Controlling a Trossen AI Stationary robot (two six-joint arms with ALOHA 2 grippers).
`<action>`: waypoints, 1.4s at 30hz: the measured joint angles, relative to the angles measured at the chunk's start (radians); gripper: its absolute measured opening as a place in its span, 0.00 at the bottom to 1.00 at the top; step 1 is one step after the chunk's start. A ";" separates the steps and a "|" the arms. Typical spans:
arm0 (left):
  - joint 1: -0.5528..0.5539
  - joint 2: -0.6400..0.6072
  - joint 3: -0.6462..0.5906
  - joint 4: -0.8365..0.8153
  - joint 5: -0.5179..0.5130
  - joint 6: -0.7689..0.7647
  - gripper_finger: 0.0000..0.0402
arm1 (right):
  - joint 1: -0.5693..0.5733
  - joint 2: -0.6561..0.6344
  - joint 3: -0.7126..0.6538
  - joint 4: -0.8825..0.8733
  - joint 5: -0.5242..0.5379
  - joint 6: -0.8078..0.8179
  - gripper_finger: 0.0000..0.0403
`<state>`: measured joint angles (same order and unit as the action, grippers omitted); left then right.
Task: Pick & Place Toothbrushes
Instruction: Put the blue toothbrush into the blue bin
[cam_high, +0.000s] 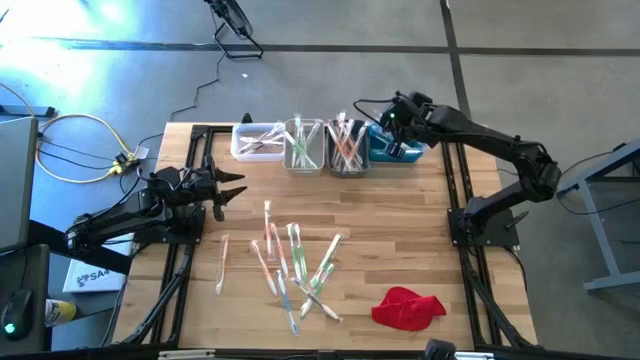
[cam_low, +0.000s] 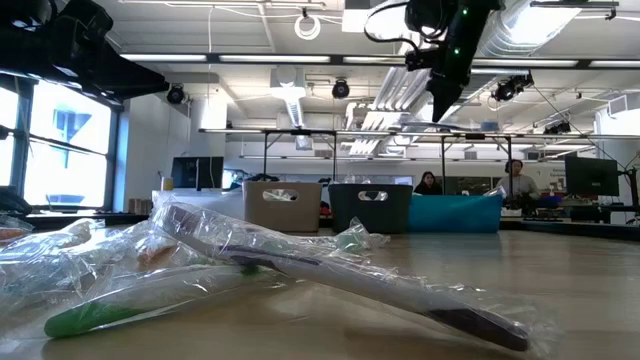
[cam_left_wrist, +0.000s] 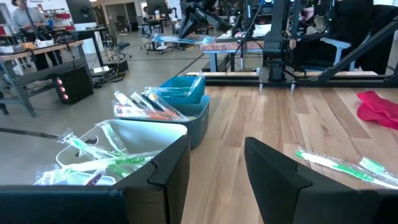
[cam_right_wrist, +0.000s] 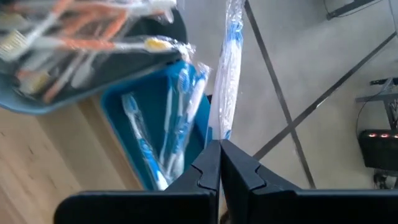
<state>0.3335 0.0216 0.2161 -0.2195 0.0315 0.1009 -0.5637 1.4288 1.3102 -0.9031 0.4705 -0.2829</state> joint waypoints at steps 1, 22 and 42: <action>0.000 0.000 0.000 0.000 0.000 0.000 0.37 | -0.013 0.000 0.000 0.000 -0.008 -0.018 0.01; 0.000 0.000 0.000 0.000 0.001 0.000 0.37 | -0.096 0.223 -0.001 0.044 -0.037 -0.265 0.01; 0.000 0.000 0.000 0.000 0.001 0.007 0.37 | -0.126 0.423 -0.002 0.040 -0.042 -0.317 0.01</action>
<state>0.3332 0.0218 0.2161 -0.2195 0.0322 0.1081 -0.6899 1.8515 1.3083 -0.8631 0.4282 -0.5999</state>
